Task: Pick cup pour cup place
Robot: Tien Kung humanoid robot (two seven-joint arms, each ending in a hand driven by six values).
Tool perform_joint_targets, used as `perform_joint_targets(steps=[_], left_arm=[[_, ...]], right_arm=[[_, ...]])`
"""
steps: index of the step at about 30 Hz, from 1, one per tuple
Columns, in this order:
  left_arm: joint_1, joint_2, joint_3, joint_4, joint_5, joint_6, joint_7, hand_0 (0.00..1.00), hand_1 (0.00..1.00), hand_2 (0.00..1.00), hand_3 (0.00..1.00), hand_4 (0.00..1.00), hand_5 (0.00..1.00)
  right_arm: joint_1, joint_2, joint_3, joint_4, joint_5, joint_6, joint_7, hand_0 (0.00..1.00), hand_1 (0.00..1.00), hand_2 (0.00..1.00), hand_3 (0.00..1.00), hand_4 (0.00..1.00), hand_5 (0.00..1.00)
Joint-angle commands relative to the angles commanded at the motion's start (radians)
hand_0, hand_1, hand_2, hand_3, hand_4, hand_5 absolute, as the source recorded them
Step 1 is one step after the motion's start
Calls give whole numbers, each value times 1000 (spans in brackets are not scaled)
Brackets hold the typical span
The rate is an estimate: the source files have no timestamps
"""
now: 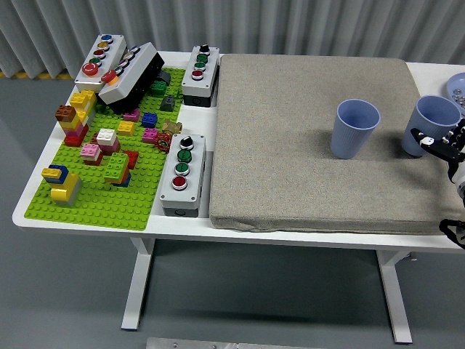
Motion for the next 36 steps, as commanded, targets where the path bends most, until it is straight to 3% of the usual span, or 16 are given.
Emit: perform_joint_targets(steps=[15,18,19,24,25,30,31,36], left_arm=[[0,-1,-3,0,3,0,1,863,837,911,796,640,891],[0,0,-2,0,3,0,0,863,837,911,796,640,891],[1,0,-2,0,2,0,0,863,837,911,797,640,890],[2,0,-2,0,3,-1,1,863,837,911,797,640,890],[3,0,-2,0,3,-1,1,863,836,911,796,639,890],[3,0,-4,0,5,-1,1,863,836,911,796,639,890],[3,0,-4,0,5,-1,1,863,836,910,797,638,891],[5,1,-3,0,3,-1,0,863,836,910,797,638,891]], right_arm=[[1,21,-5,-39,21,9,38,843,654,528,550,695,76],[4,20,-7,-33,9,11,34,843,654,528,550,695,76],[5,19,-8,-33,5,14,31,849,671,544,607,697,79],[7,18,-2,-36,-19,35,12,849,671,544,607,697,79],[7,18,-1,-36,-21,37,10,854,704,589,649,700,81],[10,16,7,-36,-32,58,-11,854,704,589,649,700,81],[10,16,8,-36,-32,60,-12,885,786,738,851,725,117],[10,14,20,-36,-38,86,-29,885,786,738,851,725,117]])
